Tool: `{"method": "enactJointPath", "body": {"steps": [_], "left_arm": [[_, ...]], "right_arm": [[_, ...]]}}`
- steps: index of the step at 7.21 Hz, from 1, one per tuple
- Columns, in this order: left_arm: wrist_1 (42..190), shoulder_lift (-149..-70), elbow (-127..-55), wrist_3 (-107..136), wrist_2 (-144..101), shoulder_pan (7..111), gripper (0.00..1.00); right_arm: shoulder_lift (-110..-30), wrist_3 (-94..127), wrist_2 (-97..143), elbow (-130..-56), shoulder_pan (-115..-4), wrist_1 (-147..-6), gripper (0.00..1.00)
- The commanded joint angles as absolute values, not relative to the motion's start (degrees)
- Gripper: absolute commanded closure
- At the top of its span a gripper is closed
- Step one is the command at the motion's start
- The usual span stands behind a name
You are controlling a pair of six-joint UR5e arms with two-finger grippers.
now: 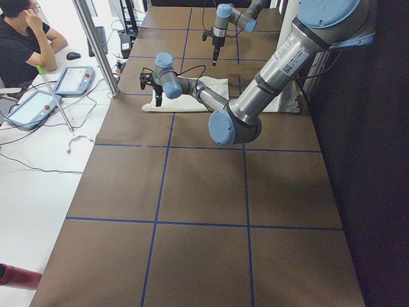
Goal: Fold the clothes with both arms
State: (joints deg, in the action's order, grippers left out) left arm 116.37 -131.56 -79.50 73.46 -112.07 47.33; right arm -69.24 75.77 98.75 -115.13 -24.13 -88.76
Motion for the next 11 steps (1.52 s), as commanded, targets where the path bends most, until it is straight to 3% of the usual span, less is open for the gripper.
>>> {"method": "enactJointPath", "body": {"steps": [1,4,6,11], "left_arm": [[109.5,-126.4,-92.0,71.7,-112.2,47.3,0.00],[109.7,-124.7,-93.0,71.6,-112.2,46.9,0.00],[110.0,-124.4,-93.0,71.6,-112.2,46.9,0.00],[110.0,-124.3,-93.5,71.7,-112.3,46.5,0.00]], "right_arm": [[-65.0,69.8,96.3,-111.9,-20.9,-95.7,0.00],[-64.3,69.7,90.1,-109.9,-15.5,-96.6,0.00],[-59.9,69.2,89.9,-106.4,-15.3,-99.0,0.00],[-57.7,60.1,91.4,-100.0,-17.1,-99.5,0.00]]}}
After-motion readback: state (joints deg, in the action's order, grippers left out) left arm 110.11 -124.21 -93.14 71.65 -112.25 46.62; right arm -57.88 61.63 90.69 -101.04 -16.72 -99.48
